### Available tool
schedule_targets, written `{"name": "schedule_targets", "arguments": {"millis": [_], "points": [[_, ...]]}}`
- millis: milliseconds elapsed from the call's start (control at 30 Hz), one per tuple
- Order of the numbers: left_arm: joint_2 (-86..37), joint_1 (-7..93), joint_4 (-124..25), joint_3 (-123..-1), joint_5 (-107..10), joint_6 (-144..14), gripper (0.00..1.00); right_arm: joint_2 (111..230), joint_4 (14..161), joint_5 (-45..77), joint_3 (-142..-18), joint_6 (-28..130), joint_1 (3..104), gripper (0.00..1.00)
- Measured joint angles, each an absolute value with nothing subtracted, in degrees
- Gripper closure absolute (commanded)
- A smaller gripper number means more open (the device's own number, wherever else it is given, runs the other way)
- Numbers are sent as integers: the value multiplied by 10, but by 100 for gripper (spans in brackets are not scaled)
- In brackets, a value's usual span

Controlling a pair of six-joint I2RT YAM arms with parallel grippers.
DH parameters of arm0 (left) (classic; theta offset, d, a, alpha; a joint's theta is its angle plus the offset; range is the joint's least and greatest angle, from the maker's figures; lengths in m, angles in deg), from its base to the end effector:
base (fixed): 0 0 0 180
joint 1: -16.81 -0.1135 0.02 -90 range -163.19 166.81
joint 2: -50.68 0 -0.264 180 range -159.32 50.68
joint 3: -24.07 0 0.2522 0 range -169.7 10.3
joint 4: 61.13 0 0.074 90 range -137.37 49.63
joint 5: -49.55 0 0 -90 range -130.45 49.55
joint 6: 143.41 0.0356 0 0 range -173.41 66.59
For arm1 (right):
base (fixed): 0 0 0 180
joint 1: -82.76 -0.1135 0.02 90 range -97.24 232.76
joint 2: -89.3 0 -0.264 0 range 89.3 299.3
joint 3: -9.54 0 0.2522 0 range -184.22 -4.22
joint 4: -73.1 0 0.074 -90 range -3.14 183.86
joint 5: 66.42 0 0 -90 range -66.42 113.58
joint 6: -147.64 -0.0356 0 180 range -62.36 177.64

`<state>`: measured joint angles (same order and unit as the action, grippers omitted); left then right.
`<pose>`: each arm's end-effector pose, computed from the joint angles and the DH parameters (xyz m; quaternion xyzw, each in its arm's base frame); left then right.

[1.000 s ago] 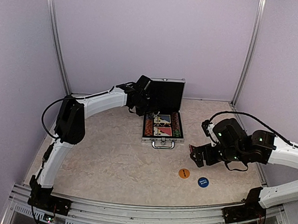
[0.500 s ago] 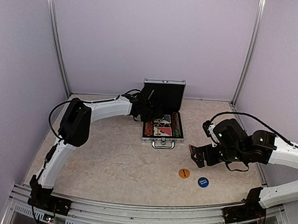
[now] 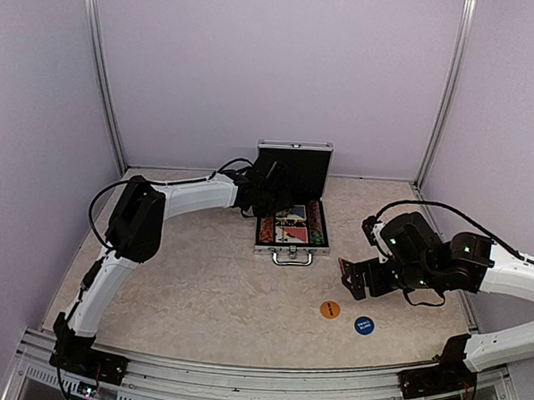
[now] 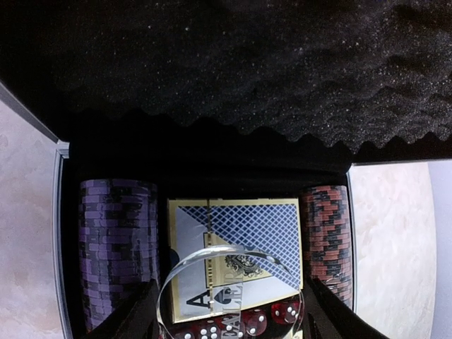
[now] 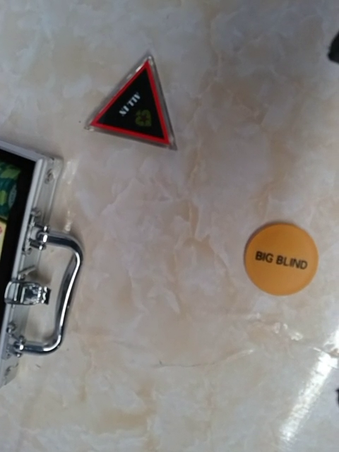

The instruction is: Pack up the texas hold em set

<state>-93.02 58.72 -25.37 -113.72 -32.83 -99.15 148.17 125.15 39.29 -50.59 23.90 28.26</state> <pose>0.4238 -0.3741 0.1712 -0.0576 0.9089 -0.2391 0.3367 0.1264 0.1606 0.2611 -0.1230 0.9262 0.1390 0.3282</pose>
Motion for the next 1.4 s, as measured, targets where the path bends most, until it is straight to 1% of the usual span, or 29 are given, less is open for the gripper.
{"name": "schedule_targets", "arguments": {"millis": [33, 100, 300, 667, 933, 1100, 1233, 1333, 1400], "points": [[-931, 587, -257, -1137, -327, -993, 32, 1483, 1251, 393, -506, 239, 283, 0], [-932, 587, -262, -1137, -324, -994, 23, 1487, 1251, 393, -506, 239, 283, 0], [-933, 587, -276, -1137, -314, -997, 17, 1491, 1252, 393, -510, 239, 283, 0], [-928, 593, -315, -1112, -317, -999, 16, 1491, 1253, 393, -513, 239, 283, 0], [-908, 615, -299, -1075, -340, -998, 20, 1491, 1254, 390, -513, 239, 283, 0], [-899, 628, -292, -1058, -333, -993, 22, 1491, 1254, 388, -513, 239, 283, 0], [-894, 635, -282, -1053, -318, -985, 26, 1491, 1254, 388, -513, 239, 283, 0], [-894, 638, -278, -1052, -313, -979, 32, 1490, 1254, 388, -513, 238, 283, 0], [-894, 639, -278, -1052, -315, -979, 41, 1489, 1254, 388, -513, 237, 283, 0]]}}
